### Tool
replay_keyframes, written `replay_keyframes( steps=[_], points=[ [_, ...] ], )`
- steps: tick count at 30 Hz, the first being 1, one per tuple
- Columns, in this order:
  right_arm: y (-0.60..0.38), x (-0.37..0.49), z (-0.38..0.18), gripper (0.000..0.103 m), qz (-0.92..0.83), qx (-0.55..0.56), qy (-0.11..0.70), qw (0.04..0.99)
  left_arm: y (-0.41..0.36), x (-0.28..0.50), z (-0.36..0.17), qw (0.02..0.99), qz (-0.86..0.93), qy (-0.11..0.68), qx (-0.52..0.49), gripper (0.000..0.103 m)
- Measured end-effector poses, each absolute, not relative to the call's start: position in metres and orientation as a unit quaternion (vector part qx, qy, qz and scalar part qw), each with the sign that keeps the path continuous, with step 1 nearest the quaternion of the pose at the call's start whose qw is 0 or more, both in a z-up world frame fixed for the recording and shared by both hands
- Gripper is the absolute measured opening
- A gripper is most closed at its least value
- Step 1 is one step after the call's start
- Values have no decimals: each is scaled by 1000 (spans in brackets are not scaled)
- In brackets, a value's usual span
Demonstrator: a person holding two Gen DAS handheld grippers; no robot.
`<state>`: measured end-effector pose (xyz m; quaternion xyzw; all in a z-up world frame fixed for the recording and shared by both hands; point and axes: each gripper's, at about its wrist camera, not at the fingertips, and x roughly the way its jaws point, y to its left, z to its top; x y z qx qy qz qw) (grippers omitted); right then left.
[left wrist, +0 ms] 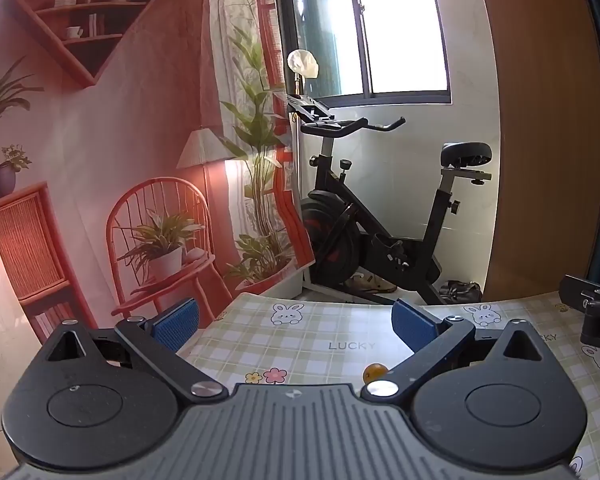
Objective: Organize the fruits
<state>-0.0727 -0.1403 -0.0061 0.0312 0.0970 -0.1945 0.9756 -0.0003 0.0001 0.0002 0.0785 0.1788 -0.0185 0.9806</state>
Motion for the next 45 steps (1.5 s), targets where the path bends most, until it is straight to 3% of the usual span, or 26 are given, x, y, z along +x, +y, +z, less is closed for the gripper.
replay_keyframes(
  steps=[45],
  points=[
    [-139,-72,-6,103,-195,31,95,976,-6,-8,-2,984,5,166,71,103]
  ],
)
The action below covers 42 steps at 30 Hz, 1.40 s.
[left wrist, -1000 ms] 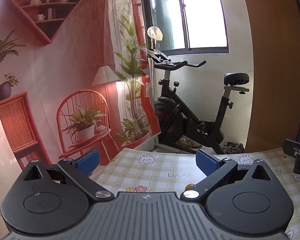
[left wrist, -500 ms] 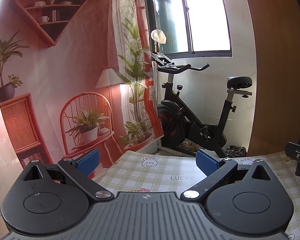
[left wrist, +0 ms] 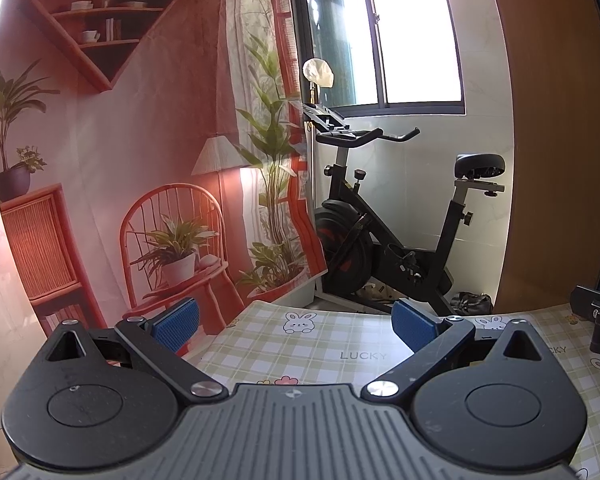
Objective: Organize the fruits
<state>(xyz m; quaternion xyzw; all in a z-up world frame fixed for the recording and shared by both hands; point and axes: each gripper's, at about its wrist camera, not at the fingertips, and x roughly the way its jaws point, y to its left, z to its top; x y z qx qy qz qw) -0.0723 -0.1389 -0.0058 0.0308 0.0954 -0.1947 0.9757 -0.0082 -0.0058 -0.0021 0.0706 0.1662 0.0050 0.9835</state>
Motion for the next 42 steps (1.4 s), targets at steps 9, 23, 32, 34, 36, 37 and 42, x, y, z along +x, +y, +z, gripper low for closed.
replay_keyframes(
  steps=[9,23,32,34,36,37,42],
  points=[
    [-138,-73,-4,103,-196,32,97,975,-4,-8,-2,983,3,168,68,103],
    [-143,-72,-6,103,-195,33,98,975,-4,-7,-1,983,3,169,66,103],
    [-148,-68,-12,103,-196,34,101,975,-5,-6,-3,983,3,172,65,103],
    [-148,-68,-13,103,-195,34,101,975,-5,-6,-3,983,4,173,65,103],
    [-148,-68,-13,103,-196,34,102,975,-6,-5,-5,982,3,176,65,103],
    [-148,-68,-13,103,-196,34,102,975,-6,-4,-6,982,3,180,64,103],
    [-152,-63,-21,103,-194,38,113,974,-6,5,-18,975,12,212,66,103]
  ],
)
